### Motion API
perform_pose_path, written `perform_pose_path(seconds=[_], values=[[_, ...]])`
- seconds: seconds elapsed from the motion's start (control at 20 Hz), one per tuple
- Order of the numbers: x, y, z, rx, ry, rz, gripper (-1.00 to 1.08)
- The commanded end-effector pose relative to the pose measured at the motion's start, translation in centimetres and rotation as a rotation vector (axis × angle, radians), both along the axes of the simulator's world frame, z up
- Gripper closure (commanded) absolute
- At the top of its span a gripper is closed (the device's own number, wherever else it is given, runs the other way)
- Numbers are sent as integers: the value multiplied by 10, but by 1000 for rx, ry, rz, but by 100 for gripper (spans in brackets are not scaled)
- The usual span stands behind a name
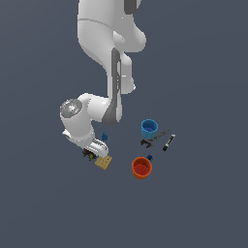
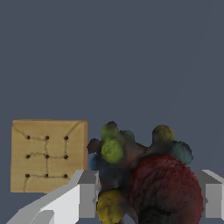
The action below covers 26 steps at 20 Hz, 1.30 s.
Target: Pick up a designated object from a clutter of objects.
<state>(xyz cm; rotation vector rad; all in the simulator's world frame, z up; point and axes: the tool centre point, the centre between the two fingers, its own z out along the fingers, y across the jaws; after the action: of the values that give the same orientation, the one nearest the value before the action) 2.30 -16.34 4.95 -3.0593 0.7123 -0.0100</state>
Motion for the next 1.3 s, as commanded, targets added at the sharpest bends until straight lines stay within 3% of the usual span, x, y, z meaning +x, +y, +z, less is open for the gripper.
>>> perform_pose_path(seconds=[0.0,0.45,1.25], values=[[-2,5,10,0,-2,0,108],[-21,38,66,1,0,0,108],[-66,117,208,-3,3,-1,108]])
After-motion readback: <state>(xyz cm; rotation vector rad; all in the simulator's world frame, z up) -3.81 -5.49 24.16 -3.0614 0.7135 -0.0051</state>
